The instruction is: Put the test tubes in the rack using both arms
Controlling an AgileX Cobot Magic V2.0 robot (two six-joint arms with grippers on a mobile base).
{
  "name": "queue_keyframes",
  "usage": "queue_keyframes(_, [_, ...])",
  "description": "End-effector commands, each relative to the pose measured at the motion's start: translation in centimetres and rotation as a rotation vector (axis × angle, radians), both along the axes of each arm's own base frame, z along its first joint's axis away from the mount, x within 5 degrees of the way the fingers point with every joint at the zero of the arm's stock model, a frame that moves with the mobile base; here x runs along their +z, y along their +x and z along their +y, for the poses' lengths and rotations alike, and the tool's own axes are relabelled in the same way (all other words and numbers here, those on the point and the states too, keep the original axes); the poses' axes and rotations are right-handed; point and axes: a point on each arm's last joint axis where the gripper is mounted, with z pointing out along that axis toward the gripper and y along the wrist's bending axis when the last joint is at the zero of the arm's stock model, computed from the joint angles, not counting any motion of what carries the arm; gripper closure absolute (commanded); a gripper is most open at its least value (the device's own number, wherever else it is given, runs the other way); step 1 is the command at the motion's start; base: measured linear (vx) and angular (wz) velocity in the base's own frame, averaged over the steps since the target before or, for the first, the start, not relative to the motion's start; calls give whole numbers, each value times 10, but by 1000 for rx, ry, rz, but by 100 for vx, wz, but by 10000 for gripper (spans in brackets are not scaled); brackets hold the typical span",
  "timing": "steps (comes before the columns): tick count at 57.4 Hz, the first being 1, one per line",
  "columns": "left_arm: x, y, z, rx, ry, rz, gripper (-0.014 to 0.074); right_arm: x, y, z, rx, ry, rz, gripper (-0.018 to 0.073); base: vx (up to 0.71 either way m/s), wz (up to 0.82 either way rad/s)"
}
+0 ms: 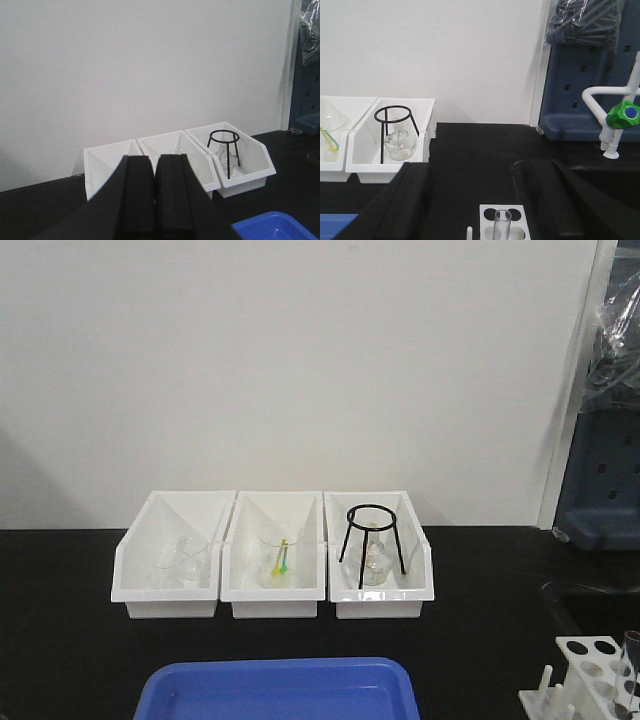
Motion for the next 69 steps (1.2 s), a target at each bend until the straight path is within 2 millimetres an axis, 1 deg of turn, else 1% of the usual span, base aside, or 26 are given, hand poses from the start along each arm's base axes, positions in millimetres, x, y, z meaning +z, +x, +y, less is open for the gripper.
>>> queue_keyframes(1, [10, -1, -2, -28, -31, -67, 553, 20, -1, -2, -12, -21, -118, 82, 0, 0])
queue_keyframes(8, [0, 0, -2, -24, -18, -42, 553, 20, -1, -2, -12, -21, -118, 82, 0, 0])
queue_keyframes(16, [-21, -9, 4, -4, -31, -34, 553, 20, -1, -2, -12, -21, -118, 82, 0, 0])
queue_keyframes(22, [-43, -23, 14, 43, -72, -41, 566, 20, -1, -2, -12, -21, -118, 82, 0, 0])
queue_keyframes(31, [-82, -48, 30, 158, -109, -66, 603, 20, -1, -2, -12, -21, -118, 82, 0, 0])
queue_keyframes(35, [-98, -53, 33, 191, -114, -66, 602, 20, -1, -2, -12, -21, -122, 82, 0, 0])
queue_keyframes(43, [-133, -57, 36, 232, -133, -36, 602, 20, -1, -2, -12, -21, -122, 82, 0, 0])
queue_keyframes(55, [-172, -54, 36, 257, -208, -13, 602, 20, -1, -2, -12, -21, -122, 82, 0, 0])
queue_keyframes(60, [-176, -54, 38, 292, -222, 11, 601, 20, -1, -2, -12, -21, -120, 82, 0, 0])
queue_keyframes(69, [-172, -54, 41, 340, -98, -57, 601, 20, -1, -2, -12, -21, -120, 82, 0, 0])
